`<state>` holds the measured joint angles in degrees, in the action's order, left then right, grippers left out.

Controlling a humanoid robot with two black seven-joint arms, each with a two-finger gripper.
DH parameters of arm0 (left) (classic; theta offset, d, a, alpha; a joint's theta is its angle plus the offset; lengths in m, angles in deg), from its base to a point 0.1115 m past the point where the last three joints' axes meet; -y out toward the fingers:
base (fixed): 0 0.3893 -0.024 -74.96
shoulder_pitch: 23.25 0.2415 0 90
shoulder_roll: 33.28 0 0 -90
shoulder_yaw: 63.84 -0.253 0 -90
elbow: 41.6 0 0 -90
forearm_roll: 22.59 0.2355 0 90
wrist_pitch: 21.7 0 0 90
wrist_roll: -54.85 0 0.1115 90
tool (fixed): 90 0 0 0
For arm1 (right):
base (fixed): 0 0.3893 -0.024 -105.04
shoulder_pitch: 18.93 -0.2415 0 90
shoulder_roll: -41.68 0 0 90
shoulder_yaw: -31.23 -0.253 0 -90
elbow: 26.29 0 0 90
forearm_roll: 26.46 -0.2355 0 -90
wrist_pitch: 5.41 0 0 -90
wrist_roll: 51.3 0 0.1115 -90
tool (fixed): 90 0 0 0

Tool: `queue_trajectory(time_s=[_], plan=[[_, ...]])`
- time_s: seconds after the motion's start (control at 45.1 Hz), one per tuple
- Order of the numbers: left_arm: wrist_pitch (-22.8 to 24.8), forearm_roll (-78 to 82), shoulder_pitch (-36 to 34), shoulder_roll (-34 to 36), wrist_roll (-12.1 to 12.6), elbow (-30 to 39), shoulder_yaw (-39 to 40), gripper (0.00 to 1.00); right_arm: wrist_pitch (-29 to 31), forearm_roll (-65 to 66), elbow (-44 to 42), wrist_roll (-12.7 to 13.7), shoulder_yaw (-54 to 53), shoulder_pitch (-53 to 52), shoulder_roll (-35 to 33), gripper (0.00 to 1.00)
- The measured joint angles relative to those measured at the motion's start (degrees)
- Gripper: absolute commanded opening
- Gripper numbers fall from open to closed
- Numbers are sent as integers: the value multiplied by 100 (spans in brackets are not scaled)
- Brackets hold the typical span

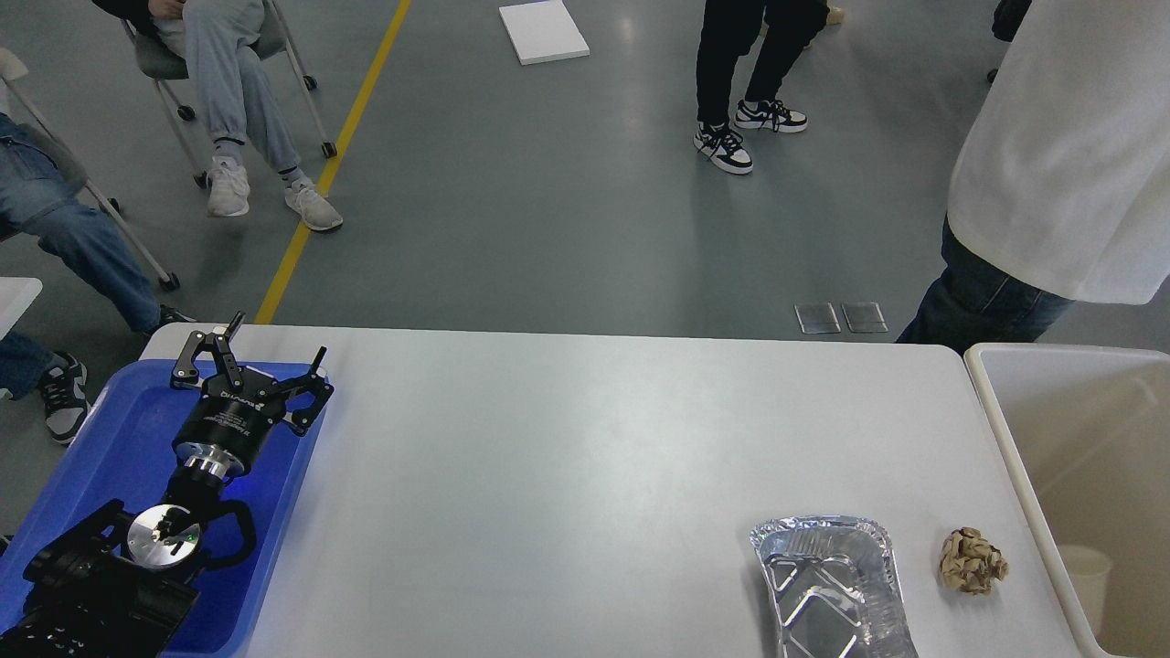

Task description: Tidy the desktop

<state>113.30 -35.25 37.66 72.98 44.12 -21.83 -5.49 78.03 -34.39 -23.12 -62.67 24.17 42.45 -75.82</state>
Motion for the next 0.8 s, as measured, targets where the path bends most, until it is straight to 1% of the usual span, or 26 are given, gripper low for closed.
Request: queue_trajectory(time_s=[0.554, 0.642, 0.797], plan=[[0, 0, 0, 0, 9, 0, 0, 100, -143, 118, 173, 11, 3, -274, -49, 100], [0, 0, 0, 0, 9, 0, -1, 100, -150, 132, 399, 17, 5, -297, -150, 100], [0, 0, 0, 0, 9, 0, -1, 100, -222, 421, 1219, 25, 9, -363, -518, 100]])
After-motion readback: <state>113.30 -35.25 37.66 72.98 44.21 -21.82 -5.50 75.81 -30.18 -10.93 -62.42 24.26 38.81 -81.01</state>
